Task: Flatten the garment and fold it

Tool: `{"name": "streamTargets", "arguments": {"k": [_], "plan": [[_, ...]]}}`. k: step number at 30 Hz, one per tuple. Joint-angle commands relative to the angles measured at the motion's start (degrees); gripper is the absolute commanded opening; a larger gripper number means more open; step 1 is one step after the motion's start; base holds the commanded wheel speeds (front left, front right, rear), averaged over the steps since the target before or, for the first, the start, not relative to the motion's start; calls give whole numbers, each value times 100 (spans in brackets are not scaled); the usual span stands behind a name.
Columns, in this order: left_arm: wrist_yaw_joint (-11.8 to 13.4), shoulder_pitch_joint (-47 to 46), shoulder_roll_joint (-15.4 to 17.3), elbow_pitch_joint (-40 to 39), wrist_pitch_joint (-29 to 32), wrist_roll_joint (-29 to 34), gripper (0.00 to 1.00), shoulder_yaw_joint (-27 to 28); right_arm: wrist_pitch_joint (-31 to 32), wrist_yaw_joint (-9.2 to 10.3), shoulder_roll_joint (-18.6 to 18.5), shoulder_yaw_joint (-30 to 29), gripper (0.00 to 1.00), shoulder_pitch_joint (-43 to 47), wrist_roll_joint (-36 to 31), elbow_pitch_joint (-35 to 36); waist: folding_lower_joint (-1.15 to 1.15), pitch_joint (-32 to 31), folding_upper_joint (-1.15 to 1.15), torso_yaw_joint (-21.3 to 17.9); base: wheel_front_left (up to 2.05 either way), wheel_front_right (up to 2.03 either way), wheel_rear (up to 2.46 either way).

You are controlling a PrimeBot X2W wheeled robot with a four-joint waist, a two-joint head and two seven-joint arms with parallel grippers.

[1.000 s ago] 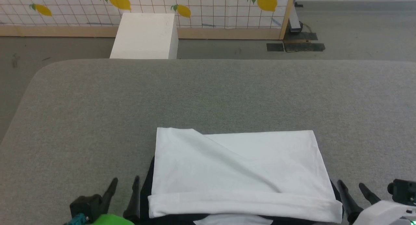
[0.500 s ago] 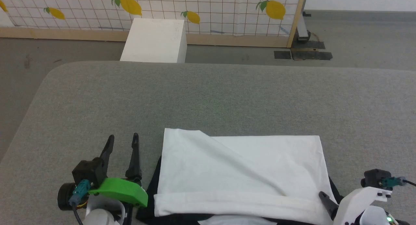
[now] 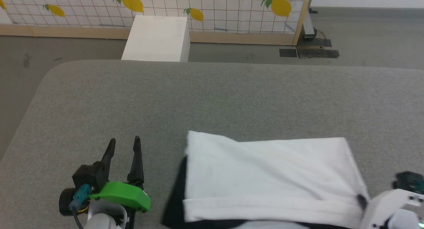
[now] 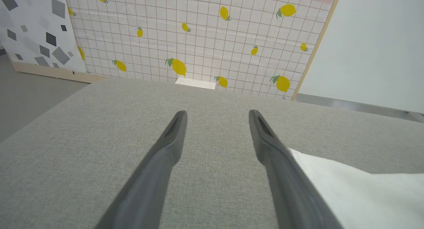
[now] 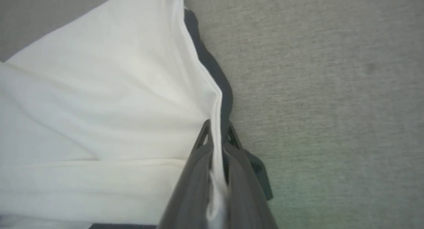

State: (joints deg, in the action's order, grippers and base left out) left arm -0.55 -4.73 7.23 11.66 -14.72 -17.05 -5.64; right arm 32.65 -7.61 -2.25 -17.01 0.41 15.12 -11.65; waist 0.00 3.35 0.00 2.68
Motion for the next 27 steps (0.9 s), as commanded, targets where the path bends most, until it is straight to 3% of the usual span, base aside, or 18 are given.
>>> {"name": "streamTargets", "arguments": {"k": [1, 5, 10, 16, 22, 27], "plan": [[-57, 39, -28, 11, -28, 29, 100, 50, -110, 12, -64, -305, 0, 98, -178, 78, 0, 11, 0, -9, 0, 0, 0], [-117, 66, -70, 26, -28, 73, 100, 149, -198, 12, -63, -762, 0, 159, -419, 254, 0, 46, 0, -52, 0, 0, 0], [-165, 99, -115, 28, -28, 149, 100, 233, -214, 12, -63, -790, 0, 245, -540, 518, 0, 66, 0, -94, 0, 0, 0], [-238, 178, -151, -7, -28, 228, 100, 333, 180, 12, -63, 60, 0, 626, -39, 1645, 0, -11, 0, -89, 0, 0, 0], [-285, 269, -188, -39, -28, 310, 100, 387, 750, 12, -63, 1486, 0, 915, 105, 3209, 0, -30, 0, -39, 0, 0, 0], [-322, 204, -229, -26, -28, 355, 100, 369, 1027, 12, -63, 2759, 0, 521, -196, 3347, 0, 52, 0, 74, 0, 0, 0]]}}
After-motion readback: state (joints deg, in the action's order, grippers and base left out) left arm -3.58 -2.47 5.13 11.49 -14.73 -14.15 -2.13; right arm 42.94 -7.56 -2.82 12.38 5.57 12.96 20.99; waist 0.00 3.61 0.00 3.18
